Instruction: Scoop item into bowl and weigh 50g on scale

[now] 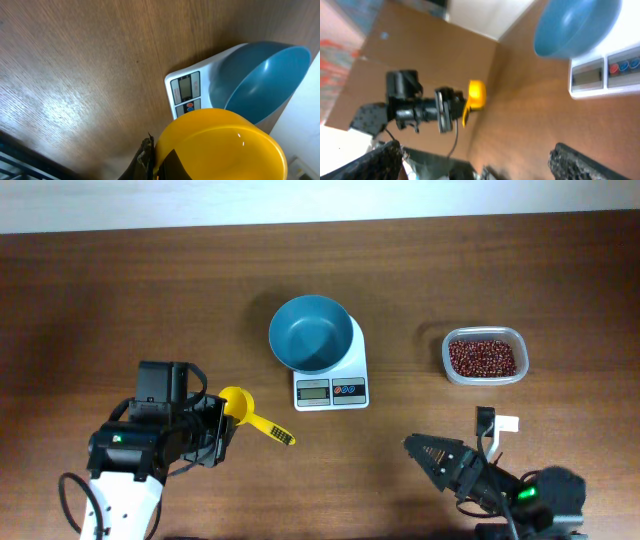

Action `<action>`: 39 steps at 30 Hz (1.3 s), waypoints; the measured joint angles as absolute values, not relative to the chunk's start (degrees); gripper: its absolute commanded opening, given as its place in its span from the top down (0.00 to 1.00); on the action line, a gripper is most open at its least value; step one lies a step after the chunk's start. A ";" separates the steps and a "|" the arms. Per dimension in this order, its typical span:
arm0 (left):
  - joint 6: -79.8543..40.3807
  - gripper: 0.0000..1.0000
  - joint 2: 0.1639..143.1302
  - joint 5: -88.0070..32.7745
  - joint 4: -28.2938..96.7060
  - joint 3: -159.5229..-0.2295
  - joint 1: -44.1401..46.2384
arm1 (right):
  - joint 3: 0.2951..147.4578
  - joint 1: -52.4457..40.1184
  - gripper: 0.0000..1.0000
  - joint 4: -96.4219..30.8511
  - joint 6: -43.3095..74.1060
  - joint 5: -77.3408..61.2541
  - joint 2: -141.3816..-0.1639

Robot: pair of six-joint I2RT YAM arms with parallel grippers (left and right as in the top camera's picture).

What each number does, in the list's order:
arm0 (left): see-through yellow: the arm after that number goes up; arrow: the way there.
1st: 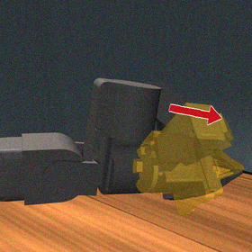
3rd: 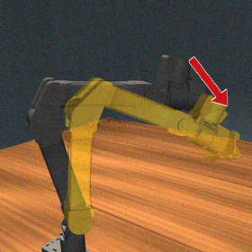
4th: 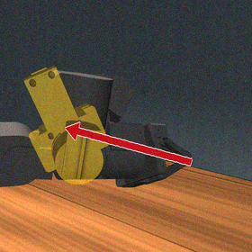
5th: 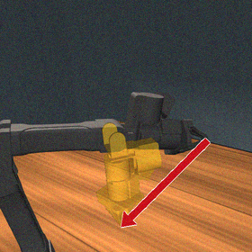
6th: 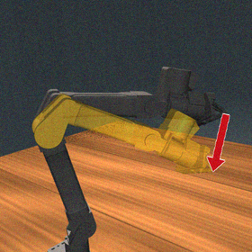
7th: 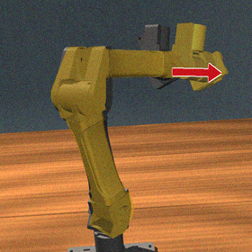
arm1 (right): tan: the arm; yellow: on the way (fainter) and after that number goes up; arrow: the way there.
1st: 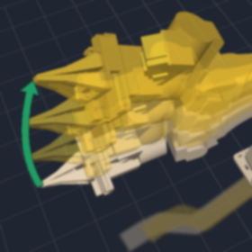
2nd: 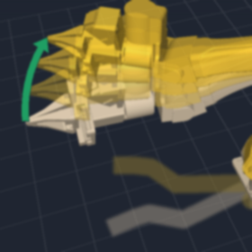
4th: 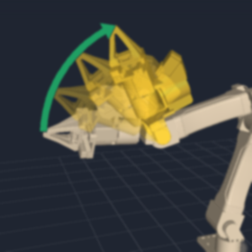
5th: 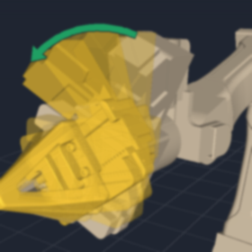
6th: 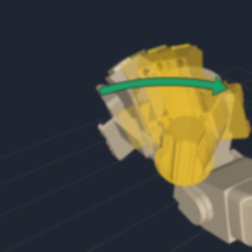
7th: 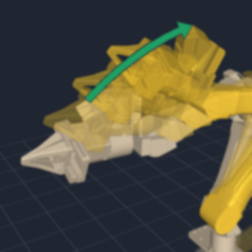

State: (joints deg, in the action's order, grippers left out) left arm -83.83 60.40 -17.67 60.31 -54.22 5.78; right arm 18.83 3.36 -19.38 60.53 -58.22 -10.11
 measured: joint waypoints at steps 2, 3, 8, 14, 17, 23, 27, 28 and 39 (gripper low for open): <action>-85.93 1.00 60.42 -17.67 60.40 -54.22 5.78 | 23.62 3.33 0.12 -26.04 56.18 -58.13 -15.79; -87.26 1.00 60.42 -17.67 60.40 -54.22 5.78 | 25.93 2.96 0.14 -29.19 54.17 -57.60 -18.65; -91.13 1.00 60.42 -17.67 60.34 -54.22 5.78 | 35.40 -6.11 0.17 -36.03 45.71 -49.17 -31.38; -92.62 1.00 60.42 -17.67 60.23 -54.22 5.78 | 37.89 -27.42 0.25 -23.33 41.30 -35.68 -44.21; -92.66 1.00 60.42 -17.67 60.18 -54.22 5.78 | 37.89 -35.20 0.25 -17.69 42.09 -29.23 -49.21; -92.66 1.00 60.42 -17.67 60.18 -54.22 5.78 | 38.11 -43.11 0.42 -4.16 44.18 -23.73 -58.48; -92.73 1.00 60.42 -17.54 60.18 -54.22 5.78 | 38.15 -44.58 0.49 1.34 46.28 -22.74 -64.93; -92.82 1.00 60.42 -17.32 60.16 -54.22 5.78 | 38.15 -44.69 0.50 2.24 46.57 -22.81 -65.30; -92.84 1.00 60.42 -17.30 60.20 -54.22 5.78 | 38.15 -47.20 0.63 8.58 51.05 -23.38 -65.32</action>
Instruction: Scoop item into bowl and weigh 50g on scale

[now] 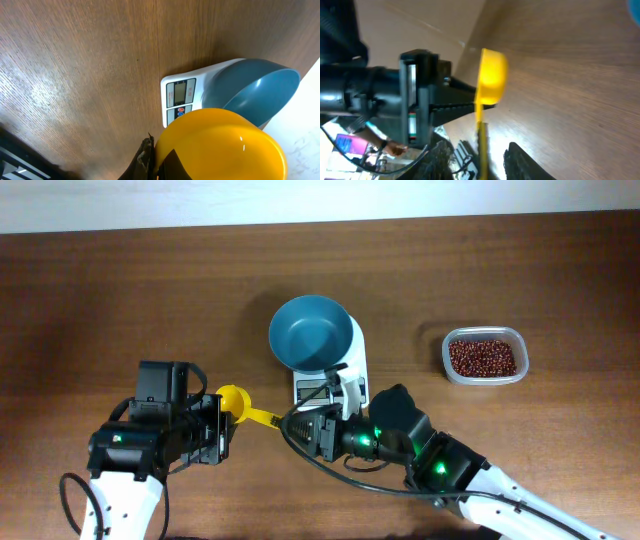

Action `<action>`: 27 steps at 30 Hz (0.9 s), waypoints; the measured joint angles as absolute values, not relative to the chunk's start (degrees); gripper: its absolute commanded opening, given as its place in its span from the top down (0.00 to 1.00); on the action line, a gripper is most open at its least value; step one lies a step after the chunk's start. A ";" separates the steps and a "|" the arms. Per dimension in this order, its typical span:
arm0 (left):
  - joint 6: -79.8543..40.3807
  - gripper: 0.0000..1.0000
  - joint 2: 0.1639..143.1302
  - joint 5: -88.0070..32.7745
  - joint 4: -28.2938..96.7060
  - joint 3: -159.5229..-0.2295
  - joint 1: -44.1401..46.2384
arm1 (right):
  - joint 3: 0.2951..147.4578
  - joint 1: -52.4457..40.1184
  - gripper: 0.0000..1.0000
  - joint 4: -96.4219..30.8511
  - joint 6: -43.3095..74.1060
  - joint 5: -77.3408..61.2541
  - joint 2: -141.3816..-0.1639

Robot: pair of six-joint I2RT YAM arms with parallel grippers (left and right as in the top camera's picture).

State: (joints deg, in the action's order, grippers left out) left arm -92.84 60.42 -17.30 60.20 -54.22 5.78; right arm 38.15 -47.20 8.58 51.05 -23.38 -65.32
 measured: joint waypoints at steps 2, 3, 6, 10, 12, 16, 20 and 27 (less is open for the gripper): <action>-92.84 1.00 60.42 -17.30 60.18 -54.22 5.78 | 38.15 -47.64 0.64 8.69 51.20 -23.35 -65.32; -92.84 1.00 60.42 -17.30 60.20 -54.22 5.78 | 38.15 -47.83 0.67 8.67 51.27 -23.35 -65.32; -92.84 1.00 60.42 -17.30 60.20 -54.22 5.78 | 38.15 -47.90 0.76 9.08 51.90 -23.29 -66.11; -92.84 1.00 60.42 -17.30 60.20 -54.22 5.78 | 38.15 -47.90 0.80 10.13 52.73 -23.18 -68.23; -92.84 1.00 60.42 -17.30 60.20 -54.22 5.78 | 38.15 -47.90 0.81 11.18 52.80 -23.20 -68.60; -92.84 1.00 60.42 -17.30 60.20 -54.22 5.78 | 38.15 -47.90 0.84 11.62 52.99 -23.22 -68.58; -92.84 1.00 60.42 -17.30 60.18 -54.22 5.78 | 38.15 -47.90 0.87 11.62 53.17 -23.20 -68.58; -92.84 1.00 60.42 -17.30 60.20 -54.22 5.78 | 38.15 -47.90 0.88 11.90 53.17 -23.20 -68.60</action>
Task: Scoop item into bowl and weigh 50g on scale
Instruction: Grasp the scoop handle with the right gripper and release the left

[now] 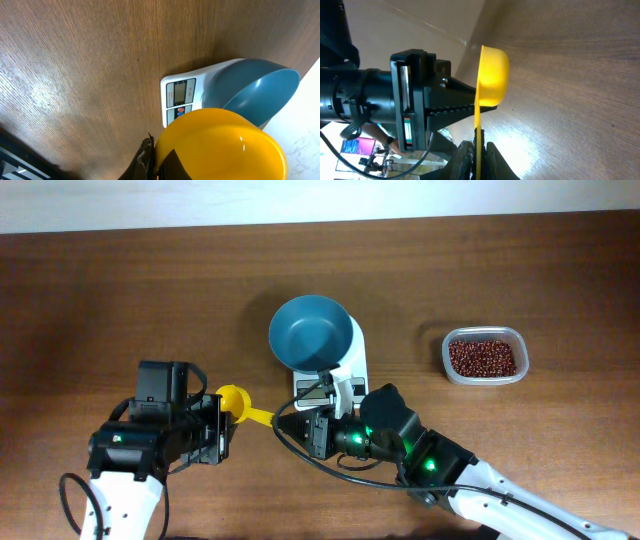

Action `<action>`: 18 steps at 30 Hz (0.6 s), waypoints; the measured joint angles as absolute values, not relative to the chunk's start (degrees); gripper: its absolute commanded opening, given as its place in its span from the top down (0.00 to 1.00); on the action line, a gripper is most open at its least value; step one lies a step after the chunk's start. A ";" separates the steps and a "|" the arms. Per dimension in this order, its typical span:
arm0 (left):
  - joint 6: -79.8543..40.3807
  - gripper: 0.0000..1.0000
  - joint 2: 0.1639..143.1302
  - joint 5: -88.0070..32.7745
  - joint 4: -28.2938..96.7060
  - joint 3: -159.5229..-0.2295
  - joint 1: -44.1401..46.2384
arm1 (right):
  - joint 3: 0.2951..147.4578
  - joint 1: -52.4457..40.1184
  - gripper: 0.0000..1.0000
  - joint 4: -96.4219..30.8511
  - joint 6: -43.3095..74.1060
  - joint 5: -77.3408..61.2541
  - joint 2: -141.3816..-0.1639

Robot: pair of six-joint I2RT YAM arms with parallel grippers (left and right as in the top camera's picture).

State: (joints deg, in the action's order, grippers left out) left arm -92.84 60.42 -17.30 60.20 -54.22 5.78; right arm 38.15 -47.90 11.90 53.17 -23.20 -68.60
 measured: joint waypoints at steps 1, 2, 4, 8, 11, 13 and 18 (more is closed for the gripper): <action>-92.84 1.00 60.42 -17.34 60.18 -54.22 5.78 | 38.15 -47.90 0.88 12.19 53.19 -23.20 -68.60; -92.84 1.00 60.42 -17.34 60.18 -54.22 5.78 | 38.15 -47.90 0.88 12.36 53.17 -23.20 -68.60; -92.84 1.00 60.42 -17.32 60.18 -54.22 5.78 | 38.15 -47.94 0.87 12.53 53.21 -23.18 -68.66; -92.84 1.00 60.42 -17.15 60.18 -54.22 5.78 | 38.15 -48.38 0.89 13.74 53.34 -23.16 -69.52; -92.84 1.00 60.42 -16.97 60.25 -54.22 5.78 | 38.15 -48.60 0.90 13.80 53.39 -23.14 -70.35; -92.84 1.00 60.42 -16.91 60.25 -54.22 5.78 | 38.15 -48.64 0.92 14.33 53.39 -23.14 -70.46; -92.84 1.00 60.42 -16.91 60.23 -54.22 5.78 | 38.15 -48.64 0.96 14.50 53.63 -22.74 -70.46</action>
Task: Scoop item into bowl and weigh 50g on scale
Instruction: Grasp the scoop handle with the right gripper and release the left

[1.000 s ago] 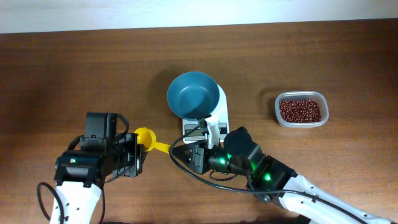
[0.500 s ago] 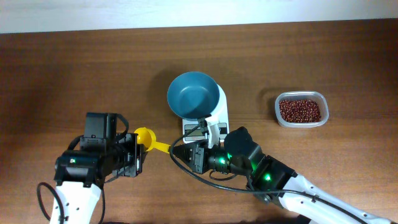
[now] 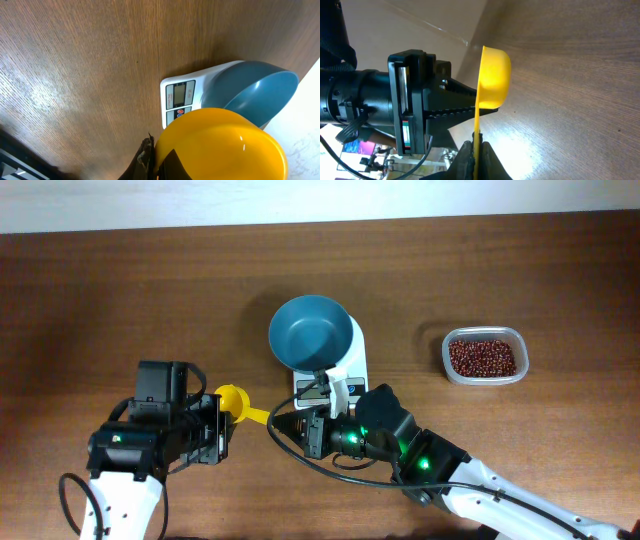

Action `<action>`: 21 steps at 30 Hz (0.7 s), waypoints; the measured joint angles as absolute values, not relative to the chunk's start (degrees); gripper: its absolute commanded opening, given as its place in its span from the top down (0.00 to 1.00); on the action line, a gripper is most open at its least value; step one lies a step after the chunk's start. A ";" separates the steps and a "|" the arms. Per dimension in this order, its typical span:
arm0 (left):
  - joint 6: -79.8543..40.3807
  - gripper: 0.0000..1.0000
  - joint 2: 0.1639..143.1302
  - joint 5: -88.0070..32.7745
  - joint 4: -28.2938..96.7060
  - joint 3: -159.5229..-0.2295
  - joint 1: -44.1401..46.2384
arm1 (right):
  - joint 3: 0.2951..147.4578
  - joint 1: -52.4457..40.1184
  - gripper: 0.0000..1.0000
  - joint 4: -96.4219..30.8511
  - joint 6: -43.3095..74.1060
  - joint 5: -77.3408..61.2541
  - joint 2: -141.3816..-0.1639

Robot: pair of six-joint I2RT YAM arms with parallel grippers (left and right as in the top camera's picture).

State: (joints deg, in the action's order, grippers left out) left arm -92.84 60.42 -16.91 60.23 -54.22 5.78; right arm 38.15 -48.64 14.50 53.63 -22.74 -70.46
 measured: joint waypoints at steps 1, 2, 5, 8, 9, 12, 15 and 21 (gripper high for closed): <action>-92.84 1.00 60.42 -16.91 60.23 -54.22 5.78 | 38.15 -48.64 0.96 14.46 53.65 -22.70 -70.46; -92.84 1.00 60.42 -16.88 60.23 -54.22 5.76 | 38.15 -48.64 0.96 14.41 53.63 -22.68 -70.46; -92.84 0.99 60.42 -16.82 60.20 -54.22 5.78 | 38.15 -48.64 0.96 14.39 53.65 -22.52 -70.46; -93.01 0.79 60.42 -16.80 60.20 -54.22 5.78 | 38.15 -48.64 0.96 14.35 53.60 -22.52 -70.46; -92.73 0.73 60.42 -16.80 60.23 -54.22 5.78 | 38.15 -48.64 0.96 14.22 53.56 -22.52 -70.46; -92.29 0.58 60.42 -16.95 60.25 -54.22 5.78 | 38.17 -48.86 0.96 12.58 53.56 -22.28 -70.46; -92.33 0.50 60.42 -16.97 60.20 -54.22 5.78 | 38.17 -48.86 0.96 12.03 53.49 -21.85 -70.46; -86.72 0.32 60.40 -17.04 54.94 -54.22 5.80 | 38.26 -47.03 0.96 7.46 52.07 -19.90 -70.04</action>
